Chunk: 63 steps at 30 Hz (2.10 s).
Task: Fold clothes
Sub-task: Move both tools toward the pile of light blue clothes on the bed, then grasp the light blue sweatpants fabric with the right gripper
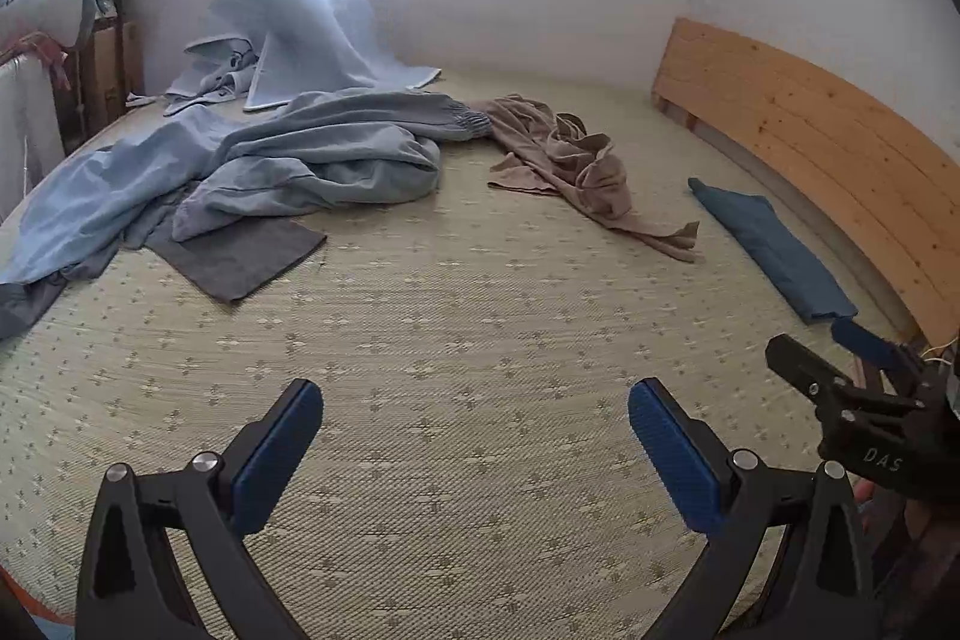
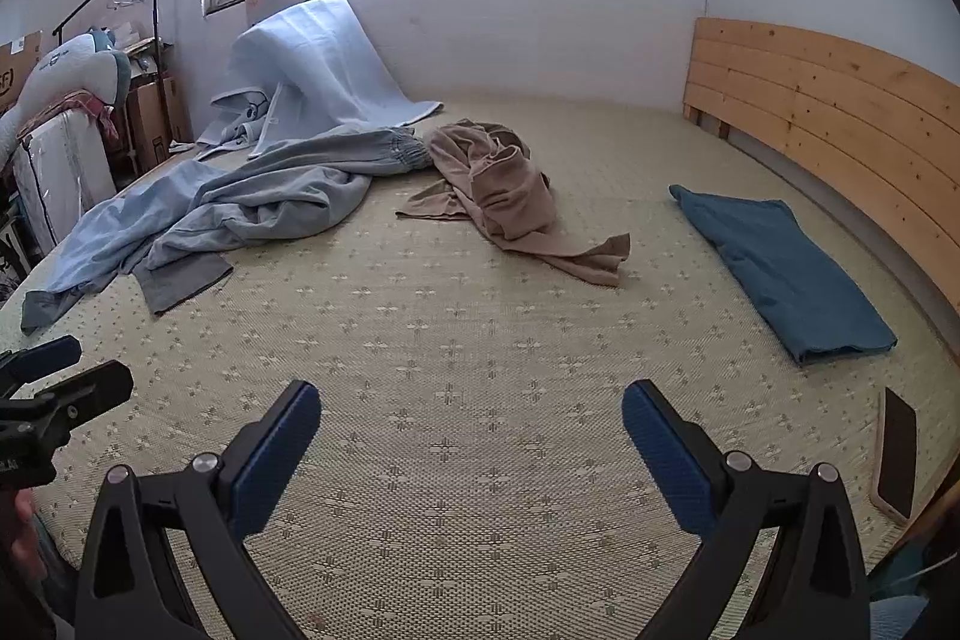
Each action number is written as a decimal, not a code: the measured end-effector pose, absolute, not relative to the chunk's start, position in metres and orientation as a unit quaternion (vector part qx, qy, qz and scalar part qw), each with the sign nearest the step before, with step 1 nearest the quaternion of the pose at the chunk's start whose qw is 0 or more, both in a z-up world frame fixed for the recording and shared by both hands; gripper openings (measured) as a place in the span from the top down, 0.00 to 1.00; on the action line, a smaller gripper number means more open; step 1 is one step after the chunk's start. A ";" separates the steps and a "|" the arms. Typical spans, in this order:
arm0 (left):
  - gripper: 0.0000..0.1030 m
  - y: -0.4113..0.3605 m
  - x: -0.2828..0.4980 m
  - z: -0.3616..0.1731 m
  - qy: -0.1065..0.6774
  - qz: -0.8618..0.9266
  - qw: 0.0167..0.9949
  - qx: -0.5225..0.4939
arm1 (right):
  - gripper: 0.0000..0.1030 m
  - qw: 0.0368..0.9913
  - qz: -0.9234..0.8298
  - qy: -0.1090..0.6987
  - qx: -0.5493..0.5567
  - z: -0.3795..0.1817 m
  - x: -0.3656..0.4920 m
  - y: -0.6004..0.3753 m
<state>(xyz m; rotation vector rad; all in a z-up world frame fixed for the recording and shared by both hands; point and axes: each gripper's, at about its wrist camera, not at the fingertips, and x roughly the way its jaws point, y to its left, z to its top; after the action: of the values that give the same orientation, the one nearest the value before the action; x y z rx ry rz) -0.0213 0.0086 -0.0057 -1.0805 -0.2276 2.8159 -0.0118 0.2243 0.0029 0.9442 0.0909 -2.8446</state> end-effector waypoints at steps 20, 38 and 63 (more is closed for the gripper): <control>0.00 -0.003 -0.050 0.005 -0.089 0.936 0.068 -0.335 | 0.00 0.093 -0.931 0.052 0.348 -0.007 -0.036 0.207; 0.00 -0.035 -0.106 0.014 -0.057 0.937 0.048 -0.342 | 0.00 0.120 -0.926 0.051 0.355 0.002 -0.110 0.173; 0.00 -0.152 -0.151 0.017 -0.167 0.927 -0.028 -0.335 | 0.34 0.231 -0.890 0.150 0.363 -0.029 -0.301 0.011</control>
<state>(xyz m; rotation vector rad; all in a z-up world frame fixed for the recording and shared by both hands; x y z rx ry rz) -0.1508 -0.1522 0.0175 -1.0702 -0.5357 2.9651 -0.3013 0.0109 -0.0292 0.9974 0.4136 -2.4480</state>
